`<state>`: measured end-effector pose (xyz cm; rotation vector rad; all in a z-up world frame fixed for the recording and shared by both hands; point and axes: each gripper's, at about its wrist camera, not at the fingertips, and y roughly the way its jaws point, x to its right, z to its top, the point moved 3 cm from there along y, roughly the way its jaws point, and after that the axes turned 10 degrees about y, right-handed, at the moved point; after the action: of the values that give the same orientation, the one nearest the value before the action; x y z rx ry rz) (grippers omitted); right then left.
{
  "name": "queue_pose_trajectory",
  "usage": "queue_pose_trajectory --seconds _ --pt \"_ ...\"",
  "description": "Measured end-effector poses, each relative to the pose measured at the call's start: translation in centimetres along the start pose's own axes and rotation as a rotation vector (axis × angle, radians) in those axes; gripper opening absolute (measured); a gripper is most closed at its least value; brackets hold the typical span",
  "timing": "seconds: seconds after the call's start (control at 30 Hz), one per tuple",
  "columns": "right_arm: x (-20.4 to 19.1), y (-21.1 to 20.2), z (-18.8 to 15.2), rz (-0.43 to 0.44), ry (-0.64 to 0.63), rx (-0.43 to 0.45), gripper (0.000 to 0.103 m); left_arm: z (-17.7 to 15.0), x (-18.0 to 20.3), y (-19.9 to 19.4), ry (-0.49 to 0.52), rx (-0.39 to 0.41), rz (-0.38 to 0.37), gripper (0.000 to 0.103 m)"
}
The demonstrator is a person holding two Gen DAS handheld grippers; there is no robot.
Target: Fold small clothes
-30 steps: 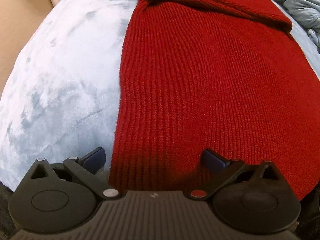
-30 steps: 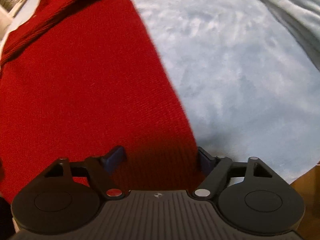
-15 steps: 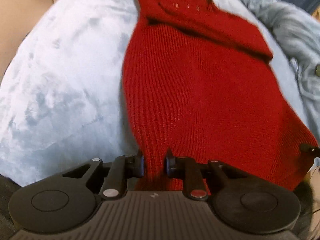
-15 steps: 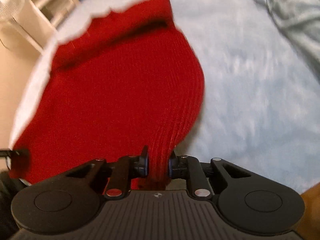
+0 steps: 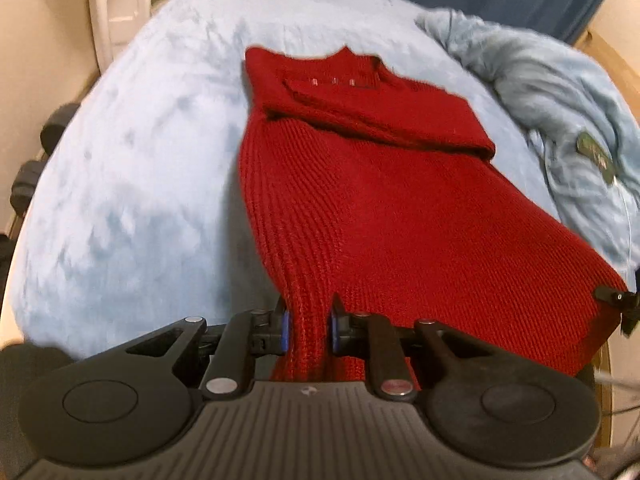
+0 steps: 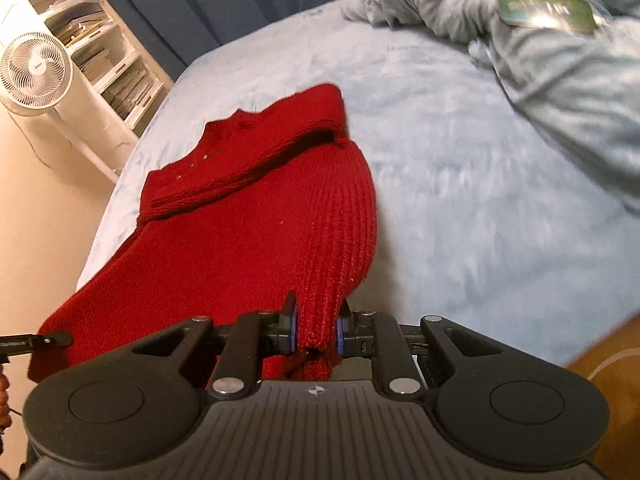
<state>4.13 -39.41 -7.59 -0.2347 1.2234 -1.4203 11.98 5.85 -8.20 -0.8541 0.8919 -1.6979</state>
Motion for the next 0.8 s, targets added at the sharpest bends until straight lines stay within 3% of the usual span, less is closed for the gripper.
queue_pose_trajectory --seconds 0.1,0.23,0.43,0.57,0.7,0.77,0.8 --pt "0.7 -1.8 -3.2 -0.008 0.017 -0.045 0.017 -3.1 0.0 0.0 0.033 -0.056 -0.012 0.019" --pt "2.0 -3.0 -5.3 -0.017 0.070 -0.088 0.017 -5.5 -1.3 0.2 -0.006 -0.108 -0.037 0.019" --pt "0.7 -1.5 -1.4 0.019 0.142 -0.143 0.017 -2.8 -3.3 0.9 -0.070 -0.119 -0.086 0.019" --pt "-2.6 0.2 5.5 0.049 0.113 -0.117 0.017 3.7 -4.8 0.7 -0.086 -0.068 -0.137 0.019" --pt "-6.3 5.6 15.8 0.021 0.129 -0.056 0.019 14.7 -7.7 3.5 -0.112 -0.019 -0.104 0.022" --pt "-7.1 9.9 21.1 -0.015 0.210 -0.004 0.027 20.7 -9.9 6.4 -0.214 -0.012 -0.075 0.031" --pt "-7.3 11.5 23.2 -0.047 0.237 0.048 0.040 23.1 -11.0 7.5 -0.266 0.001 -0.030 0.045"
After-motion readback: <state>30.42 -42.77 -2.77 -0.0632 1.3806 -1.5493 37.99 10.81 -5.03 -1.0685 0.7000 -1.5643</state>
